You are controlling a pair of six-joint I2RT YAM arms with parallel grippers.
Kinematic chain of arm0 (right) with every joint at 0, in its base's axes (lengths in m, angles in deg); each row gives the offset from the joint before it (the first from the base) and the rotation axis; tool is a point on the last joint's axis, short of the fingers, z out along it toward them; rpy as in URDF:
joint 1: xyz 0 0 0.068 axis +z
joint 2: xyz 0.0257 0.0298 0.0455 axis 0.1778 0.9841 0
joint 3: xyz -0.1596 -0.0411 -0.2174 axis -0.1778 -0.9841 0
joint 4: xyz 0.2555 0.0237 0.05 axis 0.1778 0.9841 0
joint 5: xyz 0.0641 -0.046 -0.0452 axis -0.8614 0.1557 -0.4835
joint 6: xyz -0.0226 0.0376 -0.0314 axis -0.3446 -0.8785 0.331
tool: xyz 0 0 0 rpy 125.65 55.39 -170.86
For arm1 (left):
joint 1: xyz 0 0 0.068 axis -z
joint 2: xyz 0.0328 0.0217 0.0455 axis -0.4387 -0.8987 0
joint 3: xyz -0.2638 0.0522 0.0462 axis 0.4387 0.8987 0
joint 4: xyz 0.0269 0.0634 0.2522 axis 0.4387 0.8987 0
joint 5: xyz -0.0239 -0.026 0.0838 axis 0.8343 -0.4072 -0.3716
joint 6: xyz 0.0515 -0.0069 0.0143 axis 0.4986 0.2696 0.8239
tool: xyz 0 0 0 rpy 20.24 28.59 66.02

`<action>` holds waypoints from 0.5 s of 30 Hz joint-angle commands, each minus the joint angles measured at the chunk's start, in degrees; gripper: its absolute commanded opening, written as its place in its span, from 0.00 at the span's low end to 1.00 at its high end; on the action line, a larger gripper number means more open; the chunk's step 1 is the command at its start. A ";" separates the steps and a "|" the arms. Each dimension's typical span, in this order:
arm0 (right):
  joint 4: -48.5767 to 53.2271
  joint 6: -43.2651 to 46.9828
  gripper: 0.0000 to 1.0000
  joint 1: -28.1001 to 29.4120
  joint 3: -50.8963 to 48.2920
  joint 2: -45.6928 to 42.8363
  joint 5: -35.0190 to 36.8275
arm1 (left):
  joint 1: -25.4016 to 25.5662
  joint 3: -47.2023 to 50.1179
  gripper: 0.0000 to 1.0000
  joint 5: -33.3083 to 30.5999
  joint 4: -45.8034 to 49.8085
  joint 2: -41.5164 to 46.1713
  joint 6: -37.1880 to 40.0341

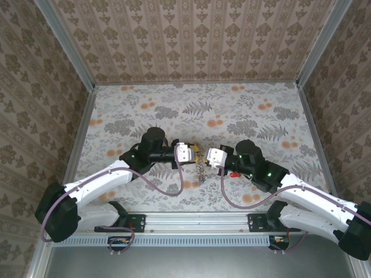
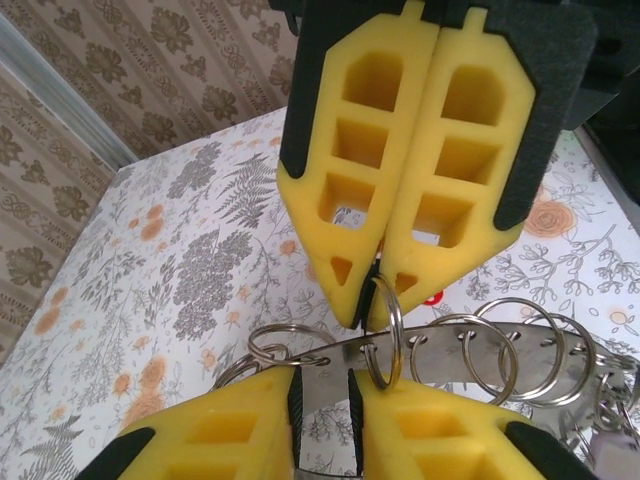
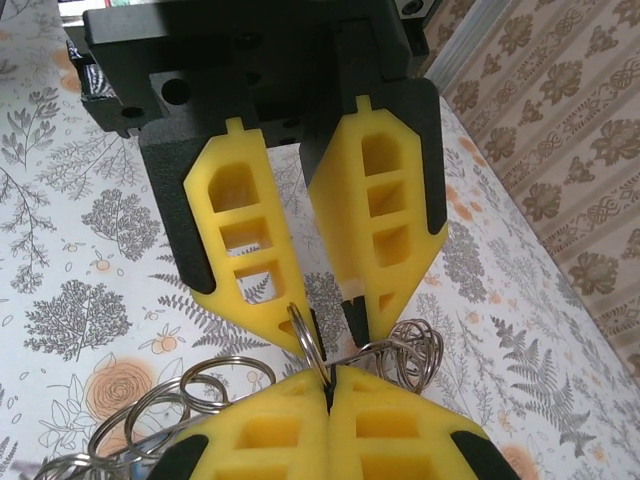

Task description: Put the keys on the keyring

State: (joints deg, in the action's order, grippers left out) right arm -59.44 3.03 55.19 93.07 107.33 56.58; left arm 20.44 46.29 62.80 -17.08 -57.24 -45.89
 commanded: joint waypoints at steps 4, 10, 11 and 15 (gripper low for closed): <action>-4.22 -2.14 0.00 0.14 -1.16 -1.43 -0.51 | 0.59 0.44 0.25 7.19 -2.30 1.91 -0.34; -5.76 -3.34 0.00 -0.25 -2.31 -2.44 -0.05 | 0.64 0.91 0.25 7.34 -0.62 2.62 0.56; -6.30 -3.71 0.00 -0.34 -2.65 -2.57 0.13 | 0.58 1.19 0.25 7.12 -0.53 2.75 0.73; -7.07 -4.51 0.00 -0.56 -3.21 -2.91 0.22 | 0.54 2.14 0.26 7.17 -0.51 3.32 1.00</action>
State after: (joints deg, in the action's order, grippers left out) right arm -62.54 0.27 55.04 90.38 105.62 55.90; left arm 20.53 47.44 67.13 -17.10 -55.38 -45.73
